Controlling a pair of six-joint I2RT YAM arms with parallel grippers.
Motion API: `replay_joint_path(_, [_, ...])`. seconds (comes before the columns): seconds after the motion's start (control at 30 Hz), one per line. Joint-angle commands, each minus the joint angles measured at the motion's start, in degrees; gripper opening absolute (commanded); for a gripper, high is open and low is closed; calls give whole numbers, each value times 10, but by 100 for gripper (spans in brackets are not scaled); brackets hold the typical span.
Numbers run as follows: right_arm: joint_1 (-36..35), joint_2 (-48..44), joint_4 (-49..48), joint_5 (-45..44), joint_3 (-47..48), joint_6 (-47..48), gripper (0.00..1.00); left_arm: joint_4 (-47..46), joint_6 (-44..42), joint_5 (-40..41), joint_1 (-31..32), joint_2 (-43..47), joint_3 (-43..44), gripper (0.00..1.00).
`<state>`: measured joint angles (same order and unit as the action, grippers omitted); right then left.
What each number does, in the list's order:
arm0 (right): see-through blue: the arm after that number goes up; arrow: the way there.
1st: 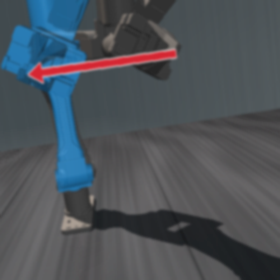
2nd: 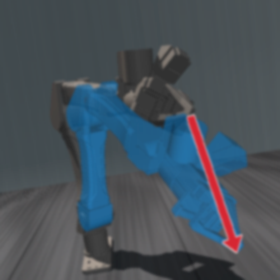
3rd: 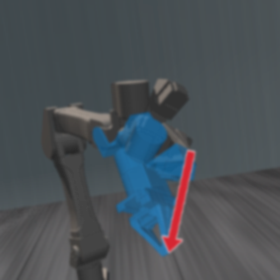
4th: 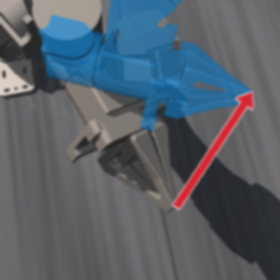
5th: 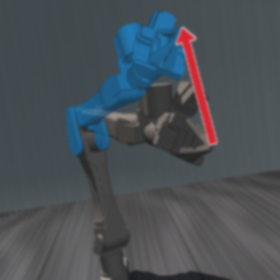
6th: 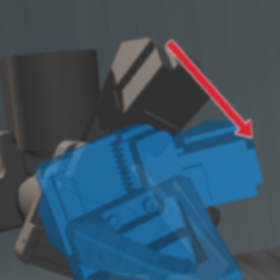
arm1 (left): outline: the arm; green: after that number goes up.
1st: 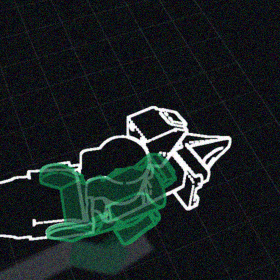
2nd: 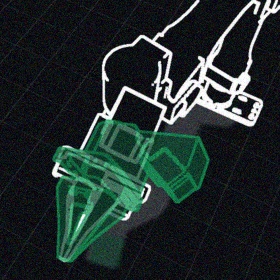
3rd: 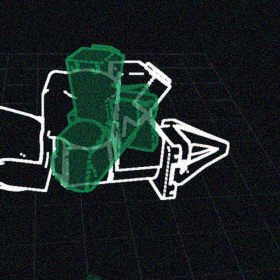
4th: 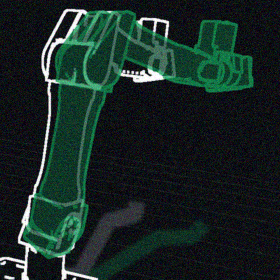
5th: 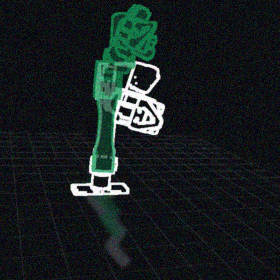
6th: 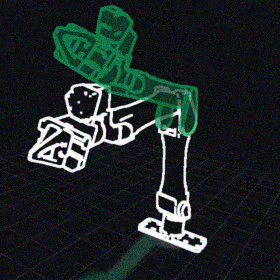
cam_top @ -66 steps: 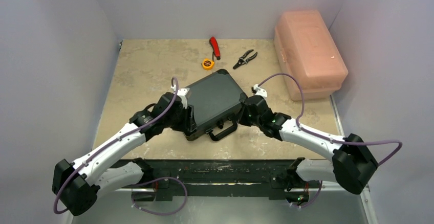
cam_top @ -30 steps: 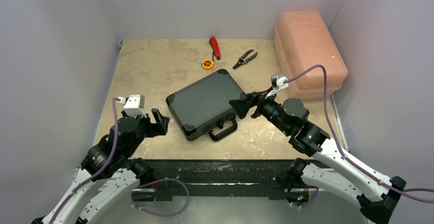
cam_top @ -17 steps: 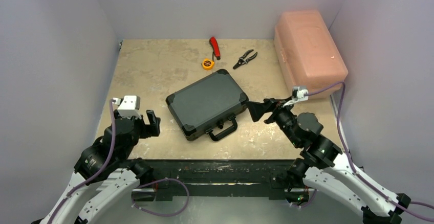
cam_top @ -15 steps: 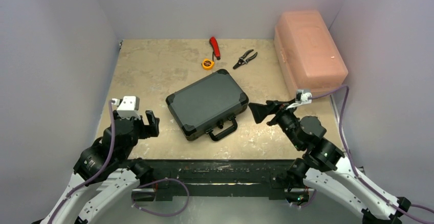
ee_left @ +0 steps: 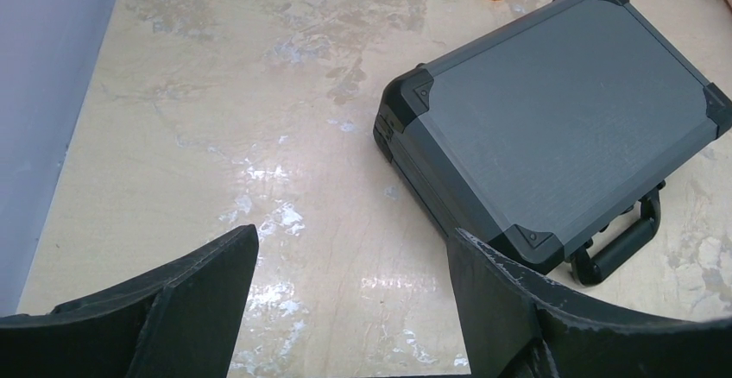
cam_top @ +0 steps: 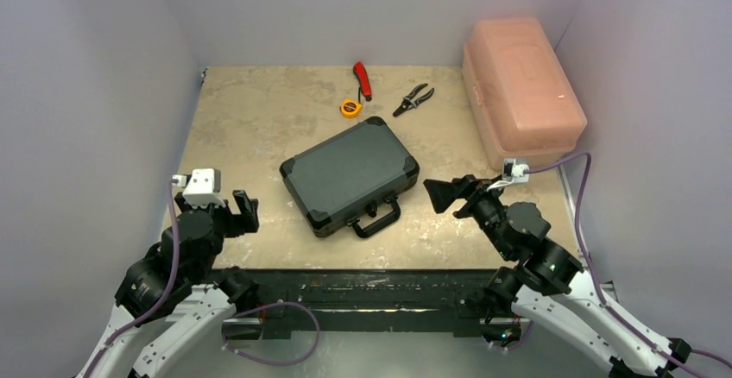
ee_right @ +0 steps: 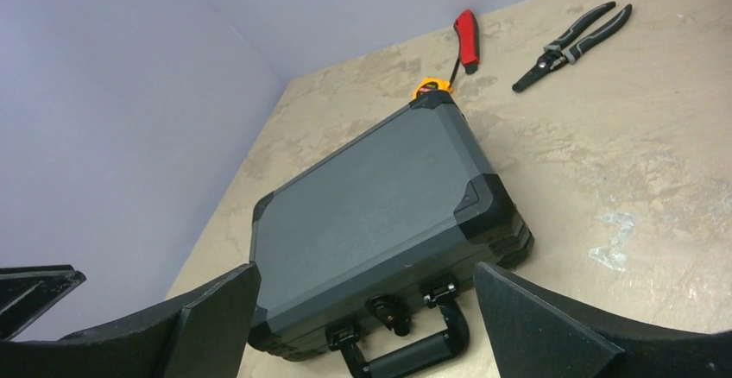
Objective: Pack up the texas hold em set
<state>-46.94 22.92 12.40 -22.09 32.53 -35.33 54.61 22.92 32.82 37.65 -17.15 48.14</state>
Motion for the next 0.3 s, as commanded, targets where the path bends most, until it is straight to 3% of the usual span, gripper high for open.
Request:
replay_joint_path(0.0, [-3,9,-9,-17,12,-13,99,-5,-12,19,2,4,8,80])
replay_joint_path(0.27, [-3,20,-15,16,35,3,99,-7,-13,21,2,3,7,80])
